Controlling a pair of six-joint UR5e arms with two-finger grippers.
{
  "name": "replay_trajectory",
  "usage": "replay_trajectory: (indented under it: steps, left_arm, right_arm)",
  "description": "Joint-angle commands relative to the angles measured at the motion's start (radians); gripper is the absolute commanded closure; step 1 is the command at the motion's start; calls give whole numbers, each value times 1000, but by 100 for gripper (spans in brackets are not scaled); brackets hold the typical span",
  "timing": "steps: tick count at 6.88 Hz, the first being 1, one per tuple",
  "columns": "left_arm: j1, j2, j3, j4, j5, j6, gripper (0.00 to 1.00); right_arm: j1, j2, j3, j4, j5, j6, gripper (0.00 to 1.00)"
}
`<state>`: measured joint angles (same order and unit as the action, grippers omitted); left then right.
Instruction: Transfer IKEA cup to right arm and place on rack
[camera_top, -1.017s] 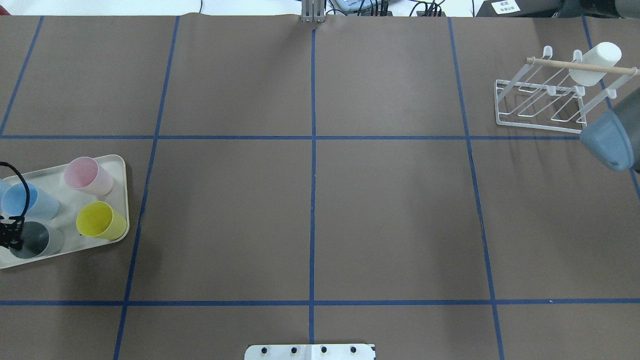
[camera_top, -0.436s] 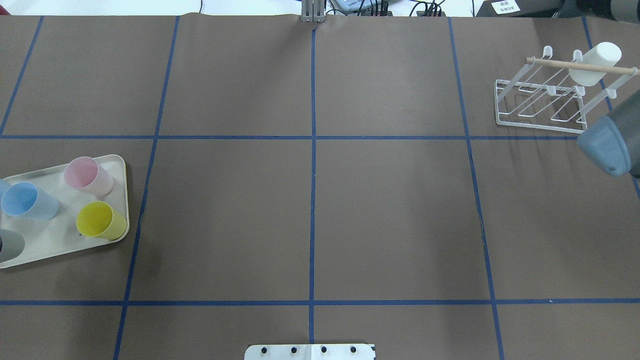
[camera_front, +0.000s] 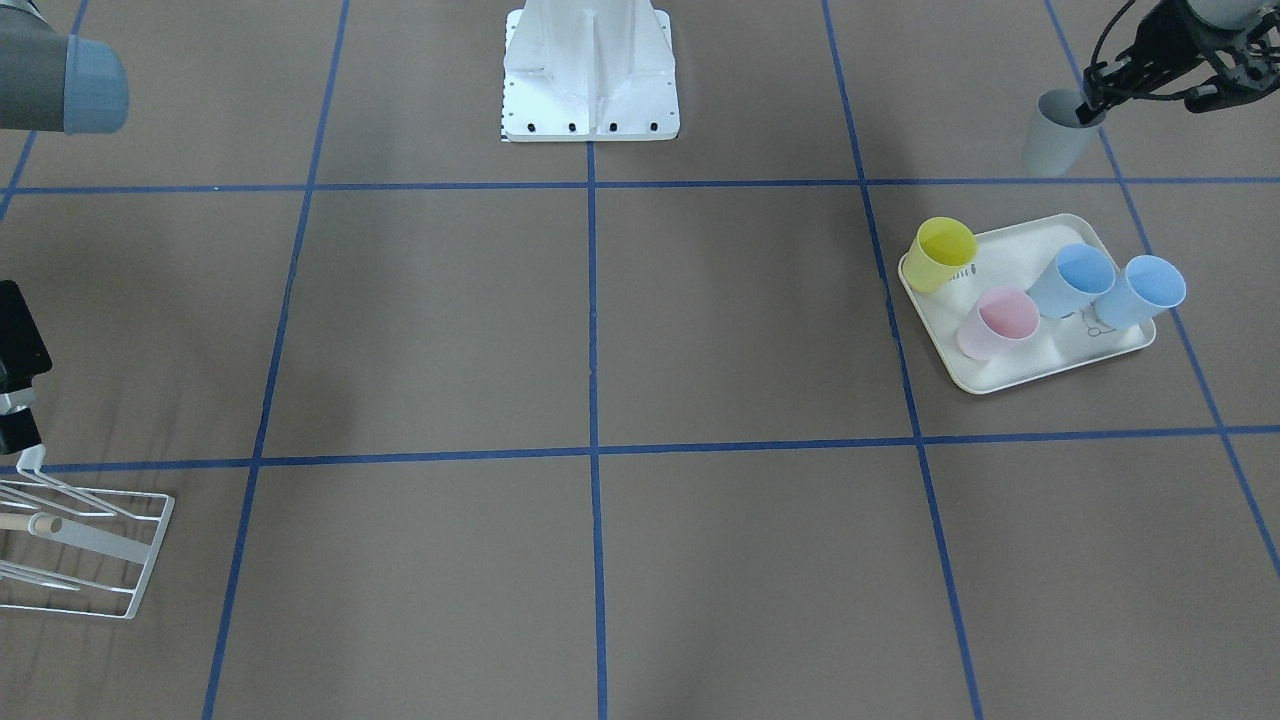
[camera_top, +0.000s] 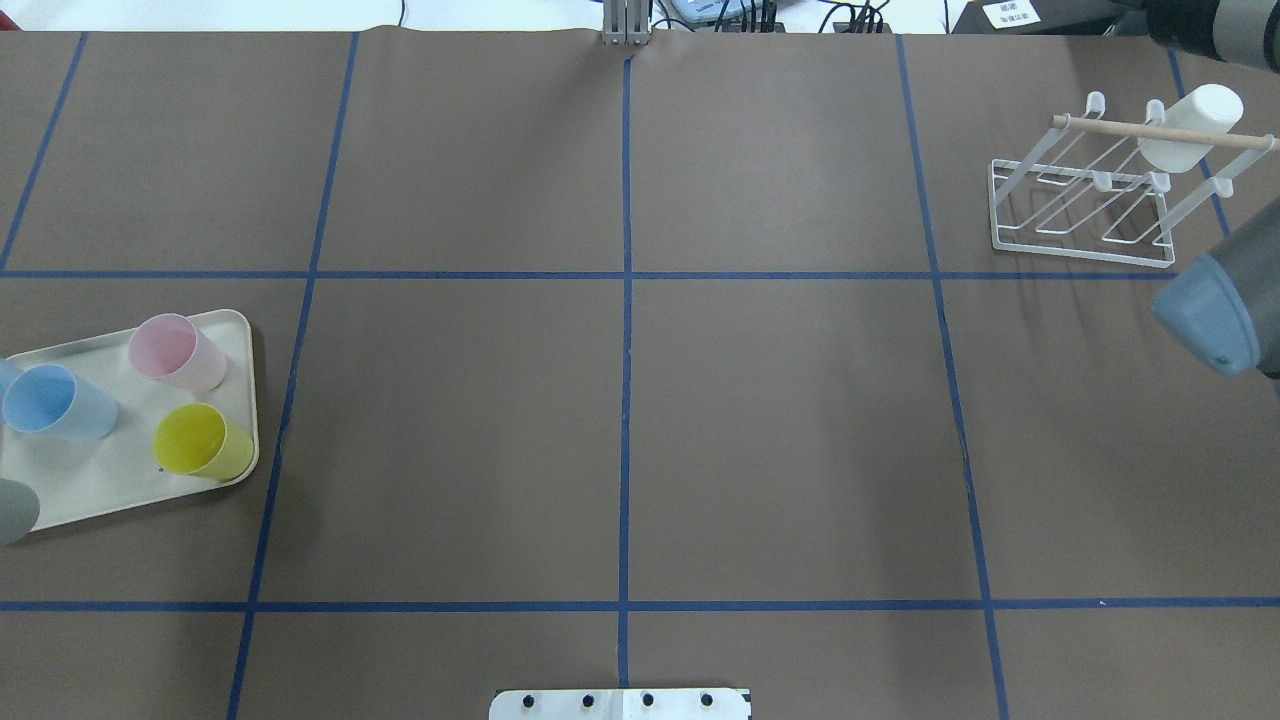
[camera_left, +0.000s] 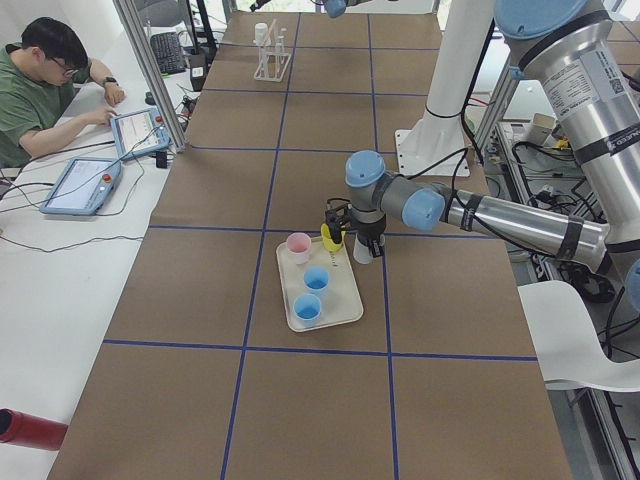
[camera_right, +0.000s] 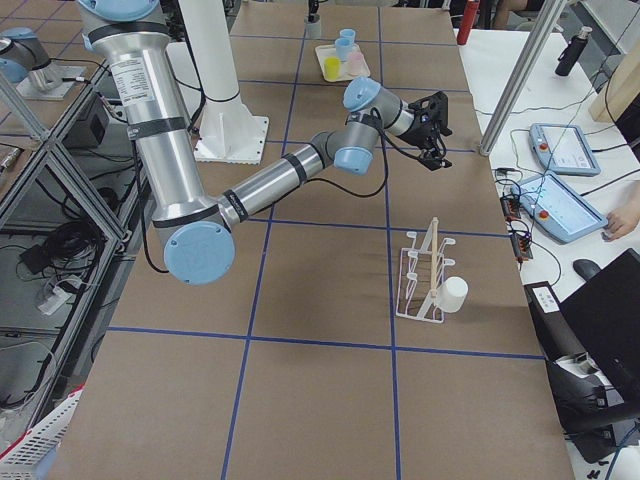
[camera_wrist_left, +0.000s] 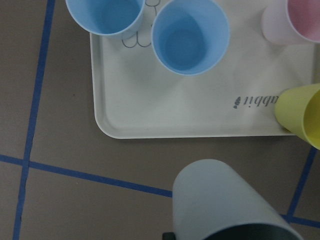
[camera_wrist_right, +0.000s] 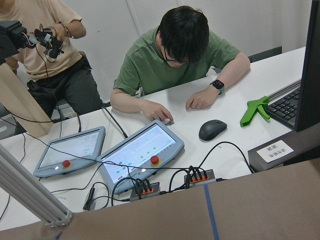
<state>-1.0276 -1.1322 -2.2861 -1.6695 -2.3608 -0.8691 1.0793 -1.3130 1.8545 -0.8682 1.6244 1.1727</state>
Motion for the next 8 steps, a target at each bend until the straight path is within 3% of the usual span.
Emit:
replay_trajectory:
  steps: [1, 3, 4, 5, 6, 8]
  left_arm:
    - [-35, -209, -56, 274, -18, 2, 100]
    - [-98, -588, -35, 661, -12, 4, 100]
    - [-101, -723, 11, 716, -9, -1, 100]
    - [-100, -776, 51, 700, -17, -8, 100]
    - [-92, -782, 91, 577, -24, -23, 100]
    - [-66, -781, 216, 103, -45, -344, 100]
  right_arm:
    - [-15, -20, 6, 21, -14, 7, 1]
    - [-25, -57, -1, 98, -14, 10, 1]
    - [-28, -57, -3, 109, -14, 24, 1]
    - [-30, -61, -12, 148, -9, 68, 1]
    - [-33, -63, -11, 162, -8, 73, 1]
    - [-74, -42, -11, 169, -11, 166, 1]
